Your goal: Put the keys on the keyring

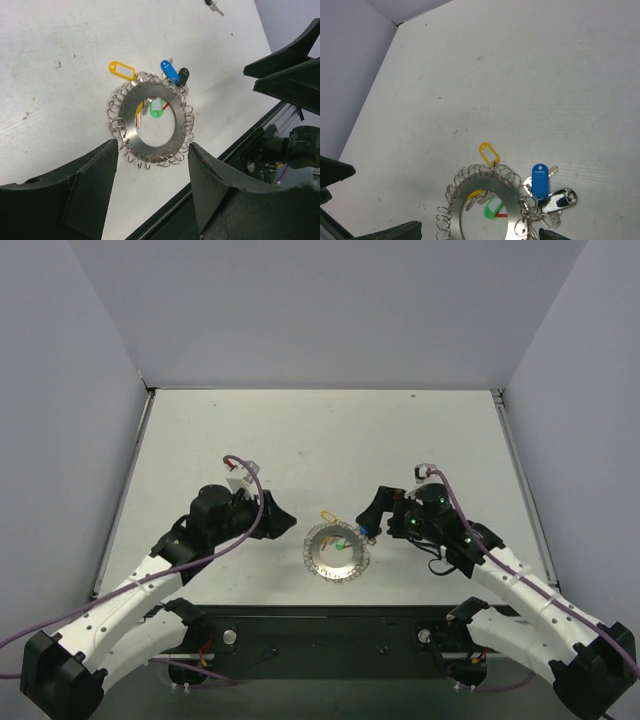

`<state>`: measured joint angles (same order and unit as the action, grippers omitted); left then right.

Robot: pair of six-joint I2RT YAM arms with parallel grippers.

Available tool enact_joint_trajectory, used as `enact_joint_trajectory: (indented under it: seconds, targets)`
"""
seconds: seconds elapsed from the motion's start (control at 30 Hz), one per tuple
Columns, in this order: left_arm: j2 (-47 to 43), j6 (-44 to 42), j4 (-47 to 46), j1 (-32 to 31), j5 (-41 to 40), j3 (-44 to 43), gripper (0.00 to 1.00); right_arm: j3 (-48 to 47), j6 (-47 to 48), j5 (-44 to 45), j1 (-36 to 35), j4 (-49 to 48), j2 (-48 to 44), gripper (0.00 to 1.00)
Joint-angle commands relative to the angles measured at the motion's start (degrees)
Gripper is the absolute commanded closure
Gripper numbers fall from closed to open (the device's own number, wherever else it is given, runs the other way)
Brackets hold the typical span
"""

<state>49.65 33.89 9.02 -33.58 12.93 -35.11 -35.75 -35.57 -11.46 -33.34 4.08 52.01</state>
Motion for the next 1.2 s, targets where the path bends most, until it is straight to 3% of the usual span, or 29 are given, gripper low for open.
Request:
enact_joint_trajectory:
  seconds: [0.0,0.13,0.3,0.4,0.57,0.83,1.03,1.17]
  targets:
    - [-5.51,0.12,-1.45,0.36,-0.36,3.47,0.32,3.67,-5.38,6.89,-0.14,3.39,-5.24,0.0]
    - [-9.83,-0.32,2.22,0.45,0.52,2.86,0.32,1.74,-4.07,9.26,-2.07,8.66,-6.83,0.0]
    - [-15.0,3.46,9.26,0.36,-0.09,4.52,0.32,-0.02,-6.17,15.14,-9.36,13.93,-7.45,0.0]
    - [-17.91,4.34,11.72,0.45,-1.06,5.58,0.32,-1.51,-7.05,18.31,-14.45,16.83,-4.38,0.0]
    - [-18.19,3.91,13.39,0.45,-2.56,4.62,0.32,-5.56,-6.27,20.6,-16.23,20.09,3.52,0.0]
    - [-9.32,2.76,5.69,0.45,-1.33,2.6,0.32,-7.93,-0.91,20.96,-12.55,19.83,8.37,0.01]
    - [3.95,-3.65,3.64,0.62,-2.29,-4.34,0.32,-8.37,1.29,10.08,-3.41,13.69,11.26,0.09]
    - [14.3,-5.06,1.36,1.76,0.33,-8.82,0.32,-12.14,3.4,8.22,-1.55,13.5,16.7,0.13]
